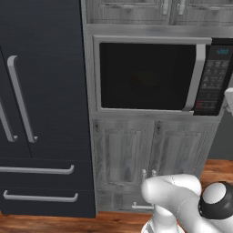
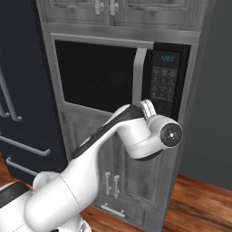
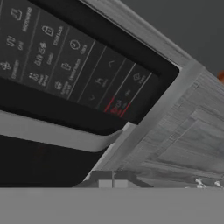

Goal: Place the bowl containing the garlic and carrot in the microwave. Close the microwave door and press the start button to microwave the meal.

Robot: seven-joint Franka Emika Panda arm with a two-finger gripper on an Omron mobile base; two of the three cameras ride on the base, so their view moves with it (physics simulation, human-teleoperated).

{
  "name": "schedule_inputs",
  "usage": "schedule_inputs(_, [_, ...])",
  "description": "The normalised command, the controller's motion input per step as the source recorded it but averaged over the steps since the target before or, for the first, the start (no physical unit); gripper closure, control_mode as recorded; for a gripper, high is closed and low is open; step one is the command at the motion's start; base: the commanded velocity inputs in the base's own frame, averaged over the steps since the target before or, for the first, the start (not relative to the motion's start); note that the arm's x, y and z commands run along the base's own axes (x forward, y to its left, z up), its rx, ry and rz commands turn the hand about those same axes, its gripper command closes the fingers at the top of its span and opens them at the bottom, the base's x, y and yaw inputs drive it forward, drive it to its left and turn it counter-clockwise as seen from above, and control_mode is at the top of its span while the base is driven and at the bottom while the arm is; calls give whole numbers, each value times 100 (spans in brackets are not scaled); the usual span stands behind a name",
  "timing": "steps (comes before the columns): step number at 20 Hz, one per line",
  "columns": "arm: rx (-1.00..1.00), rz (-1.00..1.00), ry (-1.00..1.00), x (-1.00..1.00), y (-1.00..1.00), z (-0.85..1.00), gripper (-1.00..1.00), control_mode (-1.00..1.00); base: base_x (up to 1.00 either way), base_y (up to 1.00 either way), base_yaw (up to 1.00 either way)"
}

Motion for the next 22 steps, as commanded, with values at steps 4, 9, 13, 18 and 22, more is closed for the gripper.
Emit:
schedule_inputs(4, [0, -2, 0, 29, 0, -24, 100, -100, 0, 0, 0])
schedule_inputs(9, [0, -6, -1, 24, -10, -14, 100, -100, 0, 0, 0])
schedule_inputs(13, [0, -6, 0, 27, -18, -9, 100, -100, 0, 0, 0])
schedule_inputs(18, [0, -3, 0, 30, -24, -13, 100, -100, 0, 0, 0])
schedule_inputs(22, [0, -2, 0, 28, -23, -24, 100, -100, 0, 0, 0])
